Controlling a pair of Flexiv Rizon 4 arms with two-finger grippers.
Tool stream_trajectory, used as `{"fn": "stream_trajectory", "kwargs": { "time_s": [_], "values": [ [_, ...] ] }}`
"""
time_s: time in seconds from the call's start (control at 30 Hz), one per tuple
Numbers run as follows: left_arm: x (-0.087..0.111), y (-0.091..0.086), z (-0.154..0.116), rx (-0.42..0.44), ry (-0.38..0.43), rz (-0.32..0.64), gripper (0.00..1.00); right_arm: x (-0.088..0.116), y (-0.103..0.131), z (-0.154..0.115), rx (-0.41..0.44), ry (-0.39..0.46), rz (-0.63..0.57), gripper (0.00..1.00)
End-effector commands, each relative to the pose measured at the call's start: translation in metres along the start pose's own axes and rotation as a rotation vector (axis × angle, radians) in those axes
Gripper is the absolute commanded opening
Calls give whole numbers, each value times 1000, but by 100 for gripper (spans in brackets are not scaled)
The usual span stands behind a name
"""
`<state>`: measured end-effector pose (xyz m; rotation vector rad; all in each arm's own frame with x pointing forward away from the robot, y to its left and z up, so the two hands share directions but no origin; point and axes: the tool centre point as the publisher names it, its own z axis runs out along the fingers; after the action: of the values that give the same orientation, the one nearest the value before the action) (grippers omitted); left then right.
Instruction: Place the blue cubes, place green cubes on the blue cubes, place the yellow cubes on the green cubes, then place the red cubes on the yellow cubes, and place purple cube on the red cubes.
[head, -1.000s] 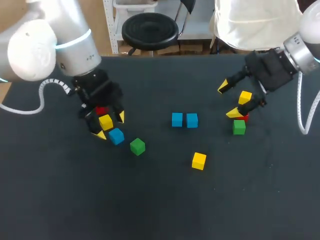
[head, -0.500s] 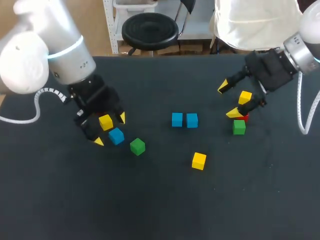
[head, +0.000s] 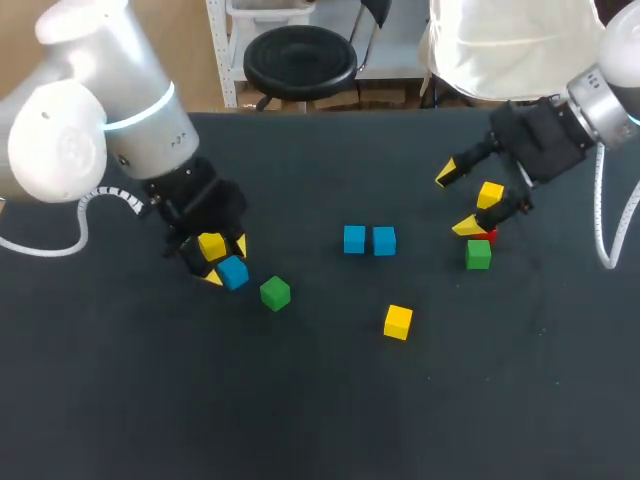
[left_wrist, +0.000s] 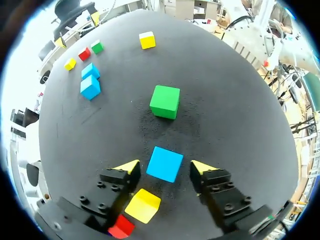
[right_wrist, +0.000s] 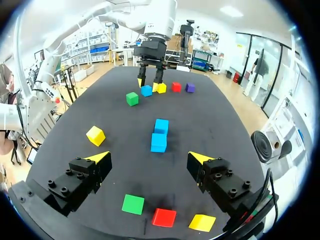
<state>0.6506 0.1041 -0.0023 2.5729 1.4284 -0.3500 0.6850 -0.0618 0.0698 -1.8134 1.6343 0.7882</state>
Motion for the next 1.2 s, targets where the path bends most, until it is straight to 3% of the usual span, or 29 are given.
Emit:
{"fn": "stream_trajectory", "kwargs": {
  "time_s": [0.03, 0.33, 0.4, 0.47, 0.67, 0.77, 0.97, 1.2],
  "values": [
    [1, 1, 1, 1, -1, -2, 35, 0, 0, 0, 1, -1, -1, 100],
    [0, -1, 1, -4, -9, -3, 35, 0, 0, 0, 1, -1, -1, 100],
    [-2, -2, 1, -9, -9, -16, 25, 0, 0, 0, 1, -1, -1, 100],
    [-5, -3, 0, -8, 22, -70, 0, 0, 0, 0, 1, -1, -1, 100],
    [-14, 2, -3, -15, 98, -325, 0, 0, 0, 0, 1, -1, -1, 100],
    [-19, 7, -9, -31, 125, -404, 0, 0, 0, 0, 1, -1, -1, 100],
    [-31, 18, -25, -104, 131, -480, 0, 0, 0, 0, 1, -1, -1, 100],
    [-47, 28, -34, -141, 110, -463, 0, 0, 0, 0, 1, -1, -1, 100]
  ]
}}
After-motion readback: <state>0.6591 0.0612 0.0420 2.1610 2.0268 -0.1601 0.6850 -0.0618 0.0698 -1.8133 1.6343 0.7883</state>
